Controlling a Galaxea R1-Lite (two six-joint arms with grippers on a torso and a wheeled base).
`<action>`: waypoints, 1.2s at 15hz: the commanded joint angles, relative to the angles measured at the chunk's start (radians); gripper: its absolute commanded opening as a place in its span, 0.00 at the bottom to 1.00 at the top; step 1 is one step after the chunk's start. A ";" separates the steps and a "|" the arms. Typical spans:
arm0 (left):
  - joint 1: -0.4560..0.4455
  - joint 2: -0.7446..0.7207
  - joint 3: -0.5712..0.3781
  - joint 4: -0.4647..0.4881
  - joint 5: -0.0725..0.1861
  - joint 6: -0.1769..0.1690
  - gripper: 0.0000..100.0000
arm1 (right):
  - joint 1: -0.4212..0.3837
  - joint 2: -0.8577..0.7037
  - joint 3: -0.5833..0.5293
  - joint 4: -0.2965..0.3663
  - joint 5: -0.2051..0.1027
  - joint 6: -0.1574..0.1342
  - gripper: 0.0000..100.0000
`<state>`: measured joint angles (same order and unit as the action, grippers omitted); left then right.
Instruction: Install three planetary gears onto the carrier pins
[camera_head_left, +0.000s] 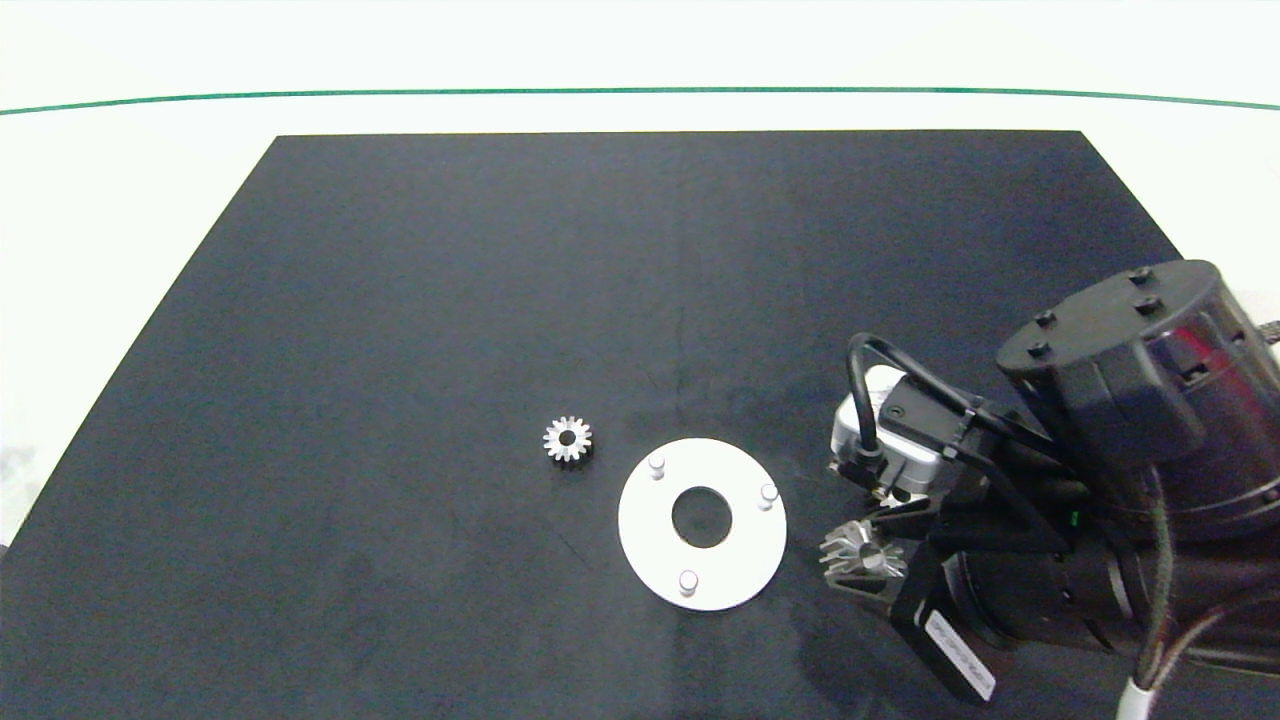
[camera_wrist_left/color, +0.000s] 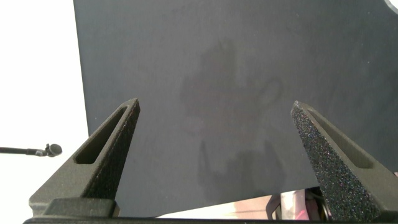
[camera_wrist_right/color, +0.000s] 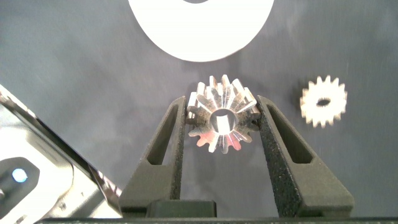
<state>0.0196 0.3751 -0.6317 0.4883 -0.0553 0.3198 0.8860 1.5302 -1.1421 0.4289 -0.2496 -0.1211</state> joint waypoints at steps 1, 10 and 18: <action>0.000 0.004 -0.002 0.001 0.000 0.002 1.00 | 0.068 0.128 -0.087 0.001 -0.022 -0.002 0.16; 0.000 0.016 -0.003 -0.027 0.000 0.001 1.00 | 0.120 0.248 -0.156 0.002 -0.073 -0.005 0.16; -0.001 0.019 -0.002 -0.028 0.000 -0.001 1.00 | 0.149 0.291 -0.202 0.004 -0.099 -0.005 0.16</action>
<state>0.0181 0.3915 -0.6336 0.4568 -0.0551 0.3174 1.0338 1.8132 -1.3398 0.4289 -0.3462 -0.1251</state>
